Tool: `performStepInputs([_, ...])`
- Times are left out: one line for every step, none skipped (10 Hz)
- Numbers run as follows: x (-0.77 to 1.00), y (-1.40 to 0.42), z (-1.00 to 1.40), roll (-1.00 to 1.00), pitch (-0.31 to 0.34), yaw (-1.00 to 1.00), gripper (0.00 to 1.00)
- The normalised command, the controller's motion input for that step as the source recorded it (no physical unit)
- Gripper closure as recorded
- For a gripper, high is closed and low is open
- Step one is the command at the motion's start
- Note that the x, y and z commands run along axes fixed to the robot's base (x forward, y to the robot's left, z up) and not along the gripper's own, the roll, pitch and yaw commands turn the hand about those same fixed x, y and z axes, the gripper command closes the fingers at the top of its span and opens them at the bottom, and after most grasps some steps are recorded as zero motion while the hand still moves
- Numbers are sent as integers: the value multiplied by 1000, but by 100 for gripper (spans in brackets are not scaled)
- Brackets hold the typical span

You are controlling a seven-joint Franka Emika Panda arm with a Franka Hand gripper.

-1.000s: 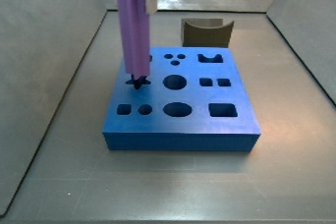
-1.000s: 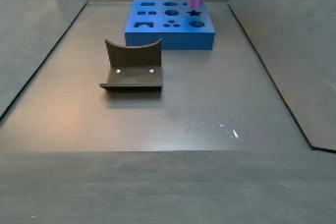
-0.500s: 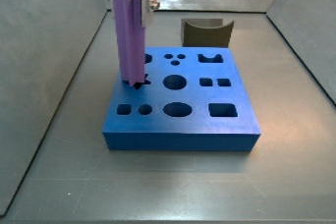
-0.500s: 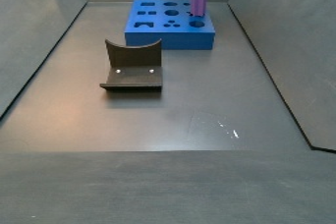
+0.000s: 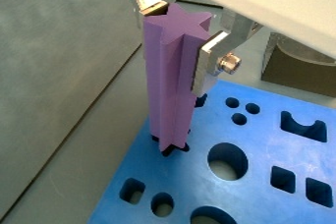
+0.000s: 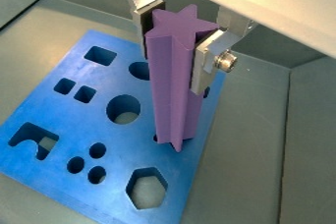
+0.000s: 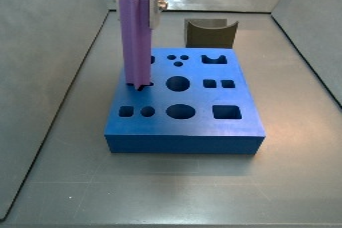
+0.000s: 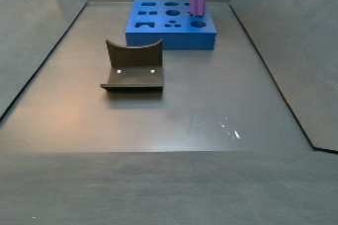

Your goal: Insert the star object.

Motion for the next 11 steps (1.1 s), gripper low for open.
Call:
performStepInputs([383,-129,-323,110,174,240,100])
performStepInputs([306,-86,-391,79,124,220,100])
performStepInputs([186,-37,-557,53,34,217,100])
performStepInputs([17,0,-751,39,-14,183,100])
performStepInputs([0,0,-851,19,-114,134,100])
performStepInputs([-100,-14,-706,0,-270,109,100])
performStepInputs([-146,-3,-546,0,-351,86,100])
performStepInputs([-334,0,-249,-16,-499,77,100])
performStepInputs([-466,6,-43,-154,-500,37,100])
performStepInputs([-449,23,-60,-146,-500,46,100])
performStepInputs([-331,0,-220,-77,-500,3,100])
